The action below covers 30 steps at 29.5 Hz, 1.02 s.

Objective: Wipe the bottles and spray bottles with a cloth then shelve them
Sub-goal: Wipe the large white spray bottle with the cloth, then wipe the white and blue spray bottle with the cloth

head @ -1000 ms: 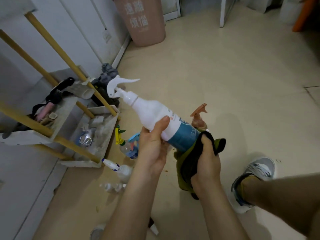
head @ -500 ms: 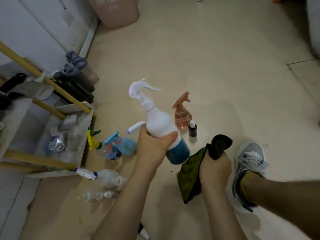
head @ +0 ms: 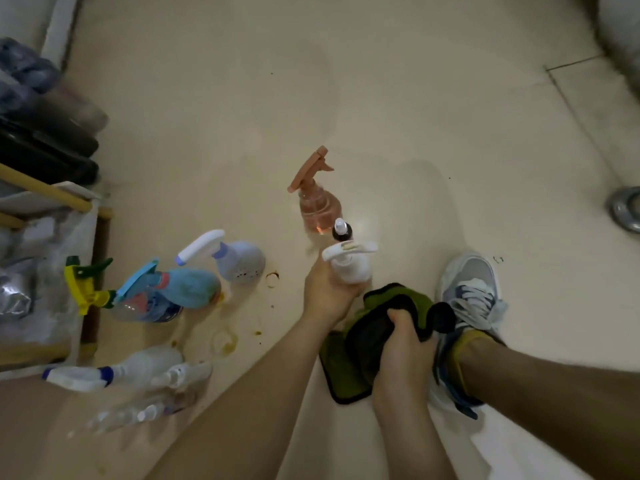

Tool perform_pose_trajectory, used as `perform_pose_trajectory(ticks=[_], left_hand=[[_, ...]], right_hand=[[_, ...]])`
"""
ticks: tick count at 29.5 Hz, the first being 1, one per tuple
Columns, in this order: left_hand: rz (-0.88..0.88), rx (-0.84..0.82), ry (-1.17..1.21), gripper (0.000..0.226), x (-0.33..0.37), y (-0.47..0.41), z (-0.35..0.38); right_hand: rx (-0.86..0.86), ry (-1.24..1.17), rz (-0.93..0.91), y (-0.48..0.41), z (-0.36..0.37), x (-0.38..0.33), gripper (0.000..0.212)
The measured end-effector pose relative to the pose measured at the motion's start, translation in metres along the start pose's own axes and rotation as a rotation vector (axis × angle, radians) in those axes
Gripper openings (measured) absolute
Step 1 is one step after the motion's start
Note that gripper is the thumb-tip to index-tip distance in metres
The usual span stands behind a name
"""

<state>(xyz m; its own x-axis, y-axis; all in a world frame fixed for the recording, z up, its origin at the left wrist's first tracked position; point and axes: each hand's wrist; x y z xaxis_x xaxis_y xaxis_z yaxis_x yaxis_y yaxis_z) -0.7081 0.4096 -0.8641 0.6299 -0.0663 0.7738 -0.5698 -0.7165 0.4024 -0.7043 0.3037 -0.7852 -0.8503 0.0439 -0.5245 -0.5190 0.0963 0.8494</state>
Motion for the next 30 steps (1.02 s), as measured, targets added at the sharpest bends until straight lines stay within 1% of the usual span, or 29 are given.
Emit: perform_pose_trajectory(ticks=[3, 4, 6, 7, 8, 10, 12, 14, 16, 17, 18, 19, 20, 21, 22, 23, 25, 26, 28, 29, 30], left_hand=[[-0.042, -0.029, 0.043, 0.066, -0.003, -0.01, 0.011], [-0.031, -0.051, 0.032, 0.067, -0.002, -0.011, 0.011], [-0.004, -0.099, -0.023, 0.065, -0.001, -0.011, 0.006], [-0.014, -0.097, -0.039, 0.064, -0.003, -0.009, 0.0], [-0.029, -0.071, -0.057, 0.064, -0.002, -0.005, -0.009], [0.014, 0.072, -0.12, 0.053, -0.003, 0.002, -0.034], [0.157, 0.254, -0.186, 0.037, -0.005, 0.01, -0.067], [0.292, 0.425, -0.276, 0.025, -0.009, 0.014, -0.103], [0.369, 0.546, -0.424, 0.025, -0.013, 0.008, -0.139], [0.367, 0.56, -0.52, 0.029, -0.015, 0.002, -0.157], [0.313, 0.524, -0.63, 0.035, -0.019, -0.006, -0.172], [0.215, 0.444, -0.753, 0.041, -0.023, -0.016, -0.183], [0.106, 0.338, -0.846, 0.045, -0.028, -0.026, -0.19], [0.023, 0.234, -0.878, 0.044, -0.034, -0.033, -0.193], [-0.016, 0.167, -0.858, 0.042, -0.039, -0.038, -0.193], [-0.02, 0.14, -0.808, 0.039, -0.045, -0.04, -0.191], [0.008, 0.169, -0.672, 0.037, -0.05, -0.033, -0.189], [0.006, 0.208, -0.594, 0.037, -0.048, -0.025, -0.192], [-0.036, 0.338, -0.432, 0.037, -0.038, 0.001, -0.214], [-0.054, 0.409, -0.357, 0.036, -0.033, 0.014, -0.227], [-0.057, 0.463, -0.281, 0.033, -0.027, 0.029, -0.243]], right_hand=[[-0.069, 0.087, 0.014, -0.011, 0.003, 0.006, 0.02], [-0.094, 0.134, 0.01, -0.014, 0.004, 0.008, 0.027], [-0.141, 0.222, 0.005, -0.018, 0.006, 0.014, 0.051], [-0.157, 0.255, -0.011, -0.019, 0.007, 0.017, 0.054], [-0.172, 0.283, -0.044, -0.02, 0.009, 0.02, 0.052], [-0.214, 0.333, -0.111, -0.02, 0.011, 0.025, 0.047], [-0.254, 0.374, -0.153, -0.015, 0.013, 0.028, 0.04], [-0.307, 0.419, -0.177, -0.009, 0.016, 0.031, 0.037], [-0.37, 0.464, -0.178, -0.004, 0.023, 0.037, 0.036], [-0.399, 0.491, -0.172, 0.0, 0.027, 0.041, 0.036], [-0.423, 0.506, -0.167, 0.005, 0.032, 0.045, 0.036], [-0.446, 0.506, -0.148, 0.008, 0.035, 0.049, 0.036], [-0.463, 0.506, -0.122, 0.012, 0.037, 0.051, 0.037], [-0.481, 0.507, -0.098, 0.017, 0.04, 0.053, 0.037], [-0.497, 0.504, -0.075, 0.02, 0.041, 0.054, 0.036], [-0.501, 0.498, -0.043, 0.021, 0.042, 0.055, 0.035], [-0.516, 0.484, 0.02, 0.02, 0.044, 0.057, 0.041], [-0.53, 0.479, 0.031, 0.019, 0.045, 0.059, 0.044], [-0.562, 0.44, 0.061, 0.023, 0.046, 0.062, 0.052], [-0.574, 0.394, 0.091, 0.025, 0.046, 0.062, 0.049], [-0.594, 0.33, 0.132, 0.031, 0.047, 0.06, 0.041]])
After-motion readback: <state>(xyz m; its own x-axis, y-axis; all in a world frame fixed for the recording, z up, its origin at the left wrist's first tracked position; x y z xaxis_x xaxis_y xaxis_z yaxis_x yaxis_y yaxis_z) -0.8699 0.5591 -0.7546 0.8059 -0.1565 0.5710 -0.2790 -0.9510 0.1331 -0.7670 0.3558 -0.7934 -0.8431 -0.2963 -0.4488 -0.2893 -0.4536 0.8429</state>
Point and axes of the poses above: each hand's wrist, its own y-axis away from the middle knuckle, its own z-axis out of the palm, x = y × z, and after that the axes turned 6 degrees about y, right-handed
